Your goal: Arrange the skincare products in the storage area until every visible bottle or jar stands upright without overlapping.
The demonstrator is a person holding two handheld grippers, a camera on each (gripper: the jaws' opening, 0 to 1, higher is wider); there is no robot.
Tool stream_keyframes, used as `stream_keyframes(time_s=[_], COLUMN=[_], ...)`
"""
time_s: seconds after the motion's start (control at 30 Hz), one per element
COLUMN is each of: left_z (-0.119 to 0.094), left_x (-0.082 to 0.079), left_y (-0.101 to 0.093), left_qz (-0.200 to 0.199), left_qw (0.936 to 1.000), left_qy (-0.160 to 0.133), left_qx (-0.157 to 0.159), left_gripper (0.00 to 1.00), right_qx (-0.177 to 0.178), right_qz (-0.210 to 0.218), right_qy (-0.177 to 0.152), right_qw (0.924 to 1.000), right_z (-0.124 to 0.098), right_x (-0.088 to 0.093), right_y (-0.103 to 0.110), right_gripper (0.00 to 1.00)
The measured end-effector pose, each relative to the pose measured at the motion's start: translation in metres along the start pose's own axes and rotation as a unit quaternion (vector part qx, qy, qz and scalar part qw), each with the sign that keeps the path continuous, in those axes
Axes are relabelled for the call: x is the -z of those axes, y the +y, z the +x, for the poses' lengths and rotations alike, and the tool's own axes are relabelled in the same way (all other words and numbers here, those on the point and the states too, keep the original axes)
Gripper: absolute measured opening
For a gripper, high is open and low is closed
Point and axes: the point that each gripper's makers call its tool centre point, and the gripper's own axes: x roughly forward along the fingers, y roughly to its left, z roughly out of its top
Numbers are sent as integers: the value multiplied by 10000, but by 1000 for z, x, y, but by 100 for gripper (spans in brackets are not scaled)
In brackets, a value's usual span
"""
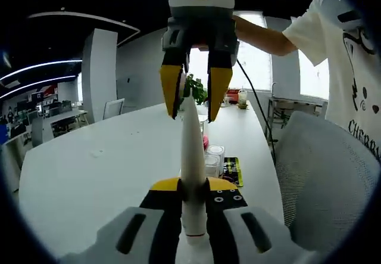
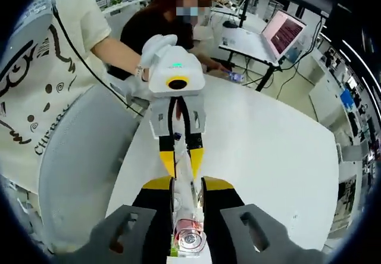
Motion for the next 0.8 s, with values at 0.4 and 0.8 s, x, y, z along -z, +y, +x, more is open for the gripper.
stream_keyframes(time_s=[0.4,0.8], left_z=[8,26], left_x=[3,13], left_y=[2,11], left_qz=[37,-80], left_qw=[9997,9994], left_qy=[-68,-56], left_qx=[243,330], left_gripper=[9,11], right_qx=[-625,-713], right_qz=[-64,173], right_qy=[514,914], right_qw=[9967,9931], right_z=[25,28], right_x=[17,34], right_y=[-5,-11], right_gripper=[11,7])
